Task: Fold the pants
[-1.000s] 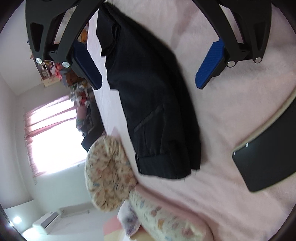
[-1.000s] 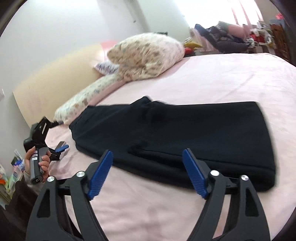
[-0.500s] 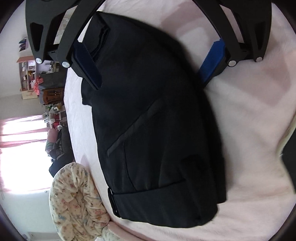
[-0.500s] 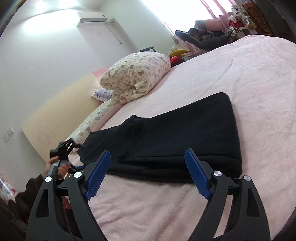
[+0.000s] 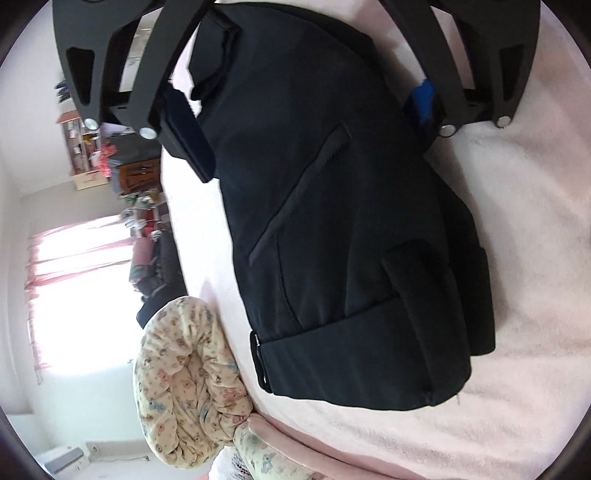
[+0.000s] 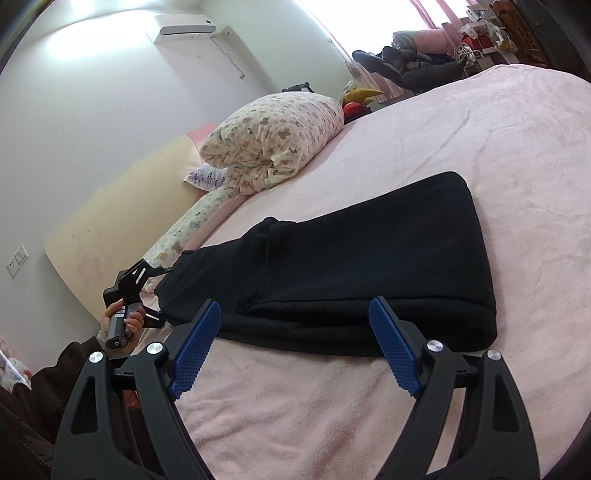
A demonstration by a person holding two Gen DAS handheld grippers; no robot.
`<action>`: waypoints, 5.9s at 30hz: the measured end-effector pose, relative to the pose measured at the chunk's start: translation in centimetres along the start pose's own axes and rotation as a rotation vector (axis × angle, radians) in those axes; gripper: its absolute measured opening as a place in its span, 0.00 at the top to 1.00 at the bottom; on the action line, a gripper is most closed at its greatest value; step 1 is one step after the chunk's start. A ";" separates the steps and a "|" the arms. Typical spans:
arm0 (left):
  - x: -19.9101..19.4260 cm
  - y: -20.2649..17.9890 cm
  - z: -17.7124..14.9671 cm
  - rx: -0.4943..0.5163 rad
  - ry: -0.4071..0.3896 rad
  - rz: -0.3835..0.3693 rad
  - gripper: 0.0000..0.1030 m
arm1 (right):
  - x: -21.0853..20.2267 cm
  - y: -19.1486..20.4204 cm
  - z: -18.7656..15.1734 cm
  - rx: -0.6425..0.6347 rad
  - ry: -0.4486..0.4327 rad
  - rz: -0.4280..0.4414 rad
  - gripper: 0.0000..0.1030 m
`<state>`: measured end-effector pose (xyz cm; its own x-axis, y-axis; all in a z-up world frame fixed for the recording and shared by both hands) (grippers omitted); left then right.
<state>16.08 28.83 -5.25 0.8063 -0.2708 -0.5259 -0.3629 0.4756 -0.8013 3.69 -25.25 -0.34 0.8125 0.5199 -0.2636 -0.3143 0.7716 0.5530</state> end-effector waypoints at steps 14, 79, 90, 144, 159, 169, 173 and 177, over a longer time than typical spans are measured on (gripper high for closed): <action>-0.6 0.5 0.2 0.050 -0.060 0.102 0.77 | 0.4 0.1 -0.4 0.012 0.020 0.004 0.16; 4.8 -23.9 -45.0 1.427 0.010 0.102 0.78 | -10.2 -9.0 8.4 0.422 -0.401 -0.059 0.16; -0.1 -21.9 -41.7 1.146 0.086 -0.165 0.15 | -6.2 -7.3 7.9 0.482 -0.272 0.293 0.07; 4.2 -19.2 -18.0 0.602 0.107 -0.121 0.02 | -1.0 -8.8 9.8 0.364 0.086 -0.022 0.01; 13.5 -15.1 -17.5 0.388 0.652 -0.135 0.02 | 7.9 -15.1 6.5 0.446 0.550 -0.121 0.01; 15.8 -15.6 -19.4 0.371 0.774 -0.210 0.02 | 9.2 -12.8 4.6 0.378 0.670 0.033 0.01; 16.2 -15.8 -19.3 0.354 0.769 -0.234 0.02 | 9.2 -12.4 4.6 0.393 0.622 0.074 0.01; 15.3 -15.0 -19.1 0.324 0.758 -0.262 0.02 | 9.5 -11.7 4.7 0.370 0.603 0.061 0.01</action>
<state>24.98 1.57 -6.70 0.2742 -0.8354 -0.4763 0.0349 0.5036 -0.8632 17.38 -31.06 -5.63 0.3520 0.7532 -0.5557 -0.0763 0.6148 0.7850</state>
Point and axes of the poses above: each gripper's, at about its wrist camera, not at the fingertips, and x roughly the way its jaws point, y to its left, z to its top, the point moved 5 cm from there along x, roughly the way its jaws point, and after that the axes turned 10 degrees about -y, right-handed, at the moved point
